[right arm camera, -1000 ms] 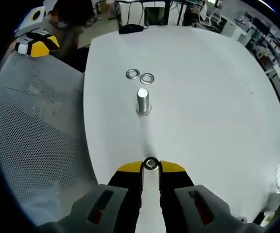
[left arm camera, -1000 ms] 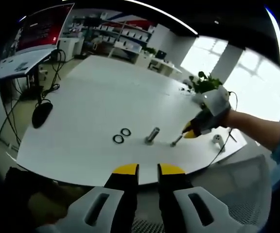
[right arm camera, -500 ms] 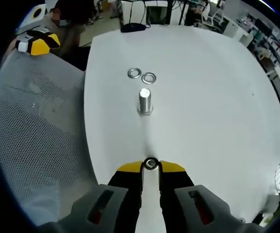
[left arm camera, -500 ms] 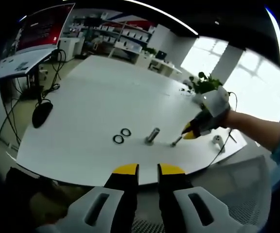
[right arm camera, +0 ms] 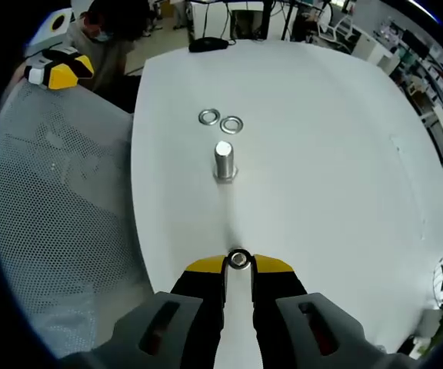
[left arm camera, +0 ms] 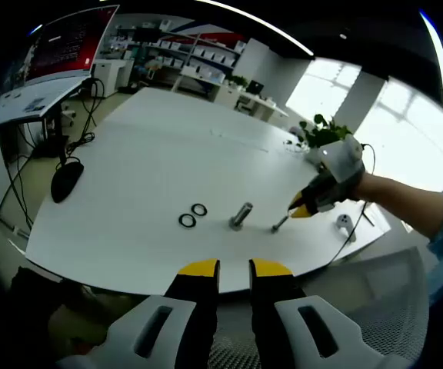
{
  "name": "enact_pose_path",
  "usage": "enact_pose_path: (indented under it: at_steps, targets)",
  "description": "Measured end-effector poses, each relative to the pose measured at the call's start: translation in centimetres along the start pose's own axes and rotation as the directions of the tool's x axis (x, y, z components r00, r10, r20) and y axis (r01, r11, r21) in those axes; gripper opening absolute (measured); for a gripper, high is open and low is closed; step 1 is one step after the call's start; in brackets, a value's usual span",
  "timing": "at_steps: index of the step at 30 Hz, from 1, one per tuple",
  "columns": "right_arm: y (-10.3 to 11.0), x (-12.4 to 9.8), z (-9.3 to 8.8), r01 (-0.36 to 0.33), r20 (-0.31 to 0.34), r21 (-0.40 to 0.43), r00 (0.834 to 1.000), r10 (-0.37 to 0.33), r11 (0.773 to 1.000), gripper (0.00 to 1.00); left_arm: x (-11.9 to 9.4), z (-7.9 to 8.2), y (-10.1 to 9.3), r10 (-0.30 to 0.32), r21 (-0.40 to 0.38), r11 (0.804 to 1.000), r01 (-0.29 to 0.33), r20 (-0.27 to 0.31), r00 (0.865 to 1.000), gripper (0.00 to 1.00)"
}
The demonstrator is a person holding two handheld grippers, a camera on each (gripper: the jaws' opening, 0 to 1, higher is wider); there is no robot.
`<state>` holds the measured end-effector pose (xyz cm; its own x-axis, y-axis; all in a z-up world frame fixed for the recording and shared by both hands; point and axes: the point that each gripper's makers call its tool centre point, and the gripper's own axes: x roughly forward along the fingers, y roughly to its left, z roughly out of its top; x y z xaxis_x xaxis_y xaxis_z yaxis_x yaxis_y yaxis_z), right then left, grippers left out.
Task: Place the washer onto the threaded stud by aligning its center hole with the stud, sliding it down to the base, and recovering from edge contact or off-axis alignment until the washer reaches the visible bottom stop.
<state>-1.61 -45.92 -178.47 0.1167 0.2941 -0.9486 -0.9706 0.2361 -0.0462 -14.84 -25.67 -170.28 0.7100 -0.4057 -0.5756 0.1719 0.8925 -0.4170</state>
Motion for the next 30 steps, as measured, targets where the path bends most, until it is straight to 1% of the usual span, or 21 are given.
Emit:
enact_pose_path:
  at_steps: [11, 20, 30]
  targets:
    - [0.46, -0.04, 0.23, -0.007, 0.009, -0.001, 1.000, 0.007, 1.000, 0.13, -0.02, 0.02, -0.05, -0.001, -0.002, 1.000, 0.001, 0.003, 1.000, 0.13]
    - [0.17, 0.12, -0.58, 0.000, -0.010, 0.000, 1.000, 0.000, 1.000, 0.13, -0.01, 0.04, -0.04, -0.001, -0.003, 1.000, 0.001, 0.004, 1.000, 0.13]
    - [0.25, 0.72, -0.39, 0.001, -0.021, -0.010, 1.000, -0.001, 1.000, 0.13, -0.01, 0.03, -0.06, -0.001, -0.002, 1.000, 0.001, 0.003, 1.000, 0.13]
